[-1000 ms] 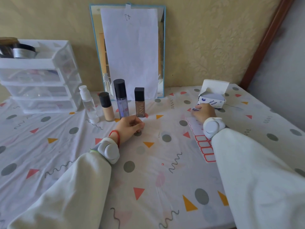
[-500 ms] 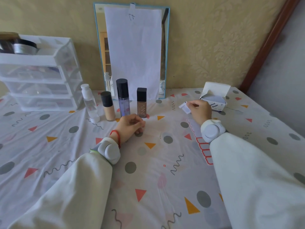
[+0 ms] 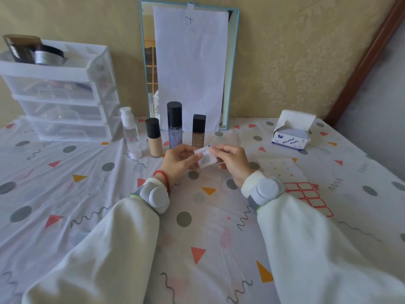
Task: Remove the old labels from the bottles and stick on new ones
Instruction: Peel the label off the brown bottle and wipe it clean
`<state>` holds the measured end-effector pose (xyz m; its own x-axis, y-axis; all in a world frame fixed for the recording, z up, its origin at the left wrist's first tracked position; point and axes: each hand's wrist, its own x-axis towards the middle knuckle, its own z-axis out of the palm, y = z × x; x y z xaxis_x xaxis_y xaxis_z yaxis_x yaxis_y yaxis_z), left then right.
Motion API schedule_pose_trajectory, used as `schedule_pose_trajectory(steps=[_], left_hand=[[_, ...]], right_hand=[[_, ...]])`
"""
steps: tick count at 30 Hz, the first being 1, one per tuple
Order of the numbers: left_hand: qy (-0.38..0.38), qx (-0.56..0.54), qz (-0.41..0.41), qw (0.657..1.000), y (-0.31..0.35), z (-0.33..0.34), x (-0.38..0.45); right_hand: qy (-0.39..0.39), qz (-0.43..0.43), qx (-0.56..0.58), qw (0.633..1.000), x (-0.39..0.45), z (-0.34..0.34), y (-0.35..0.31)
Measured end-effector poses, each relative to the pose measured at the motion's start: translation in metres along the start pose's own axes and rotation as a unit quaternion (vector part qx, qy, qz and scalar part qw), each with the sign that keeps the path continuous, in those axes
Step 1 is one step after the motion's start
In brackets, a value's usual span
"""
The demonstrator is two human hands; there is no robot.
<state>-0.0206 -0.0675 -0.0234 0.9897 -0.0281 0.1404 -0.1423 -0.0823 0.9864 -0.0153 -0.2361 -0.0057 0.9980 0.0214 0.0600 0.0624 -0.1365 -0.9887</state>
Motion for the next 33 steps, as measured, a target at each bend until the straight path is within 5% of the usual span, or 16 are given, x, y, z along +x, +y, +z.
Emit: schedule_pose_trajectory(steps=[8, 12, 19, 33], left_hand=[[0.021, 0.017, 0.000, 1.000, -0.004, -0.001, 0.003], [0.043, 0.016, -0.003, 0.999, -0.002, -0.001, 0.003], [0.097, -0.018, -0.005, 0.995, -0.001, -0.001, 0.003], [0.100, -0.004, 0.002, 0.995, 0.001, -0.002, 0.003]], right_hand=[[0.024, 0.006, 0.001, 1.000, 0.000, 0.000, 0.008], [-0.008, -0.042, -0.193, 0.980, 0.003, -0.012, 0.015], [-0.084, -0.055, -0.329, 0.939, -0.004, -0.010, 0.011], [-0.107, -0.030, -0.318, 0.941, -0.002, -0.008, 0.014]])
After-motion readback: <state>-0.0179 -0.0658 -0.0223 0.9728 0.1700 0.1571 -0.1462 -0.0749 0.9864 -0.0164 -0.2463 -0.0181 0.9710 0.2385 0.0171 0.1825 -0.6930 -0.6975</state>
